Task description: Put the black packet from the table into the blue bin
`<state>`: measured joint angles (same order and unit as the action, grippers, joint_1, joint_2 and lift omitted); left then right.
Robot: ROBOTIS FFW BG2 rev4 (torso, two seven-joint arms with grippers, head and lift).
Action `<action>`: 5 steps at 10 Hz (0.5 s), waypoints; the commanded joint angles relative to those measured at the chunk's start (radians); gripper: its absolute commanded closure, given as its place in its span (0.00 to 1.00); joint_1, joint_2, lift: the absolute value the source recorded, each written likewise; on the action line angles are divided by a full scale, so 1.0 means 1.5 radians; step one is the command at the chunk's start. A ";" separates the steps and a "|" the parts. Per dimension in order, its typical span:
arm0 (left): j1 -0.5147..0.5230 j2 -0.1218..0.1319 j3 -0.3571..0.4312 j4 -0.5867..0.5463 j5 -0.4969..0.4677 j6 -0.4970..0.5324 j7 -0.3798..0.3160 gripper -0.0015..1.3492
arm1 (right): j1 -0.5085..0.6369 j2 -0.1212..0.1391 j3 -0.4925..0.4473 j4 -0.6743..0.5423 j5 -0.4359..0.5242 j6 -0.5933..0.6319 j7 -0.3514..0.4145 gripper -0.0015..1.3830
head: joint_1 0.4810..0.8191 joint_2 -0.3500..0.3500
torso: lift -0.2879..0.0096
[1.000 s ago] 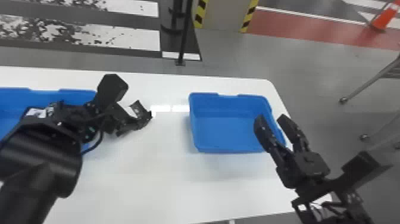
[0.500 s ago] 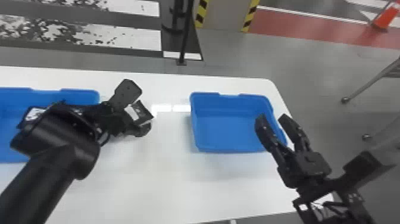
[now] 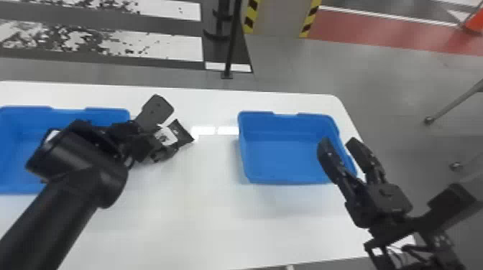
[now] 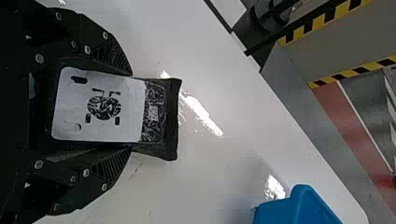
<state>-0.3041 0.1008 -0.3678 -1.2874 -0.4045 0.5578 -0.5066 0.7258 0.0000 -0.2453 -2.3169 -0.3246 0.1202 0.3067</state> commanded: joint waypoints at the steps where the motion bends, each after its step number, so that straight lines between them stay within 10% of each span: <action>1: 0.000 0.000 0.002 0.000 -0.028 -0.071 -0.004 0.90 | 0.000 0.001 0.000 0.001 0.000 0.000 0.000 0.37 | 0.63 0.21 | 0.60; 5: 0.001 0.007 0.005 -0.021 0.024 -0.138 -0.045 0.90 | 0.002 0.001 0.001 0.002 0.000 0.000 0.000 0.37 | 0.63 0.18 | 0.60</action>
<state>-0.3050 0.1073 -0.3624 -1.3075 -0.3928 0.3642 -0.5719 0.7266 0.0000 -0.2434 -2.3124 -0.3250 0.1202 0.3065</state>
